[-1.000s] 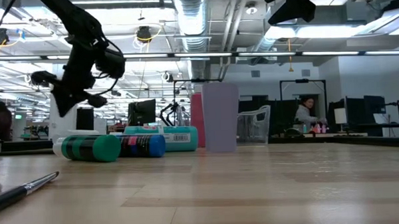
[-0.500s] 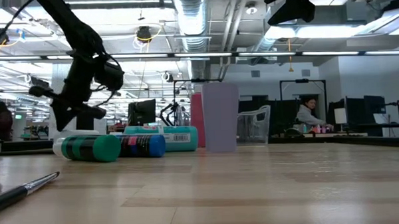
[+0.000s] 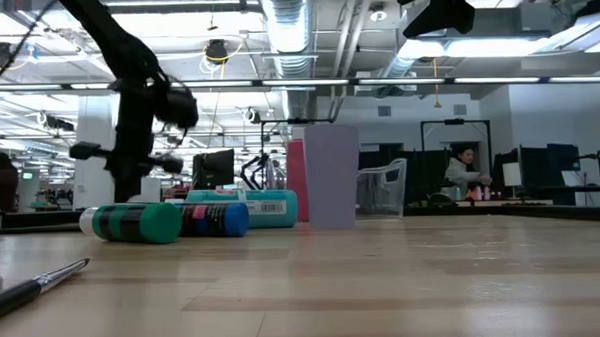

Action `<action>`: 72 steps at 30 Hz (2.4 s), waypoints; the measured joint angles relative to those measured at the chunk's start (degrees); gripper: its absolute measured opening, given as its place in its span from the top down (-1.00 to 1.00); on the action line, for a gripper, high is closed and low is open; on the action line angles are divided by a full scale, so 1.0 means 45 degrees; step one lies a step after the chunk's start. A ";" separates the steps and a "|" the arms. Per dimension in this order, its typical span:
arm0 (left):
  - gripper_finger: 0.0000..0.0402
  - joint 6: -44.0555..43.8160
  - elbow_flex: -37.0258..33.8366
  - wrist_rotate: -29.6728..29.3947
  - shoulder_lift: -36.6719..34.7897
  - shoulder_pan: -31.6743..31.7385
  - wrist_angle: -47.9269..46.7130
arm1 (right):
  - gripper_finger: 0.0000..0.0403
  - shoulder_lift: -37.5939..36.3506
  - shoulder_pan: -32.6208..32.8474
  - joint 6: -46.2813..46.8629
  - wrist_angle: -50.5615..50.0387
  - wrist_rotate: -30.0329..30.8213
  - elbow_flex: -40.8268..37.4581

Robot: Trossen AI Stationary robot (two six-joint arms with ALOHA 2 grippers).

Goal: Pick & Place Paint Supplies
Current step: Put the white paint bottle into the transparent bin

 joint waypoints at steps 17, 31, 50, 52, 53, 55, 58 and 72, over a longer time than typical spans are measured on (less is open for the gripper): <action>0.95 0.1593 0.0015 0.3176 -0.1717 0.1152 0.2967 | -0.41 0.0000 -0.0209 -0.0009 0.0059 0.0009 0.0000; -0.07 0.1188 0.0010 0.3017 -0.1707 0.1431 0.0853 | -0.41 0.0000 -0.0049 -0.0179 0.0044 0.0000 0.0000; -0.38 -0.0301 0.0053 0.3095 0.0113 0.1081 0.1154 | -0.41 0.0000 -0.0044 -0.0141 0.0043 -0.0010 -0.0005; -0.38 -0.0319 0.0053 0.3098 0.0194 0.1074 0.1147 | -0.41 0.0000 -0.0039 -0.0022 0.0041 -0.0019 -0.0005; -0.38 -0.0315 0.0053 0.3088 0.0212 0.1082 0.1145 | -0.41 0.0000 -0.0012 0.0024 0.0039 -0.0015 -0.0005; -0.34 -0.0310 0.0053 0.3079 0.0212 0.1083 0.1131 | -0.41 0.0000 0.0049 0.0069 0.0039 -0.0016 -0.0003; -0.21 -0.0310 0.0053 0.3075 0.0212 0.1084 0.1112 | -0.41 0.0000 0.0176 0.0069 0.0034 -0.0019 -0.0005; 0.21 0.0136 -0.0954 0.4133 0.0045 0.0125 0.1744 | -0.41 0.0000 0.0335 0.0088 0.0034 -0.0049 -0.0005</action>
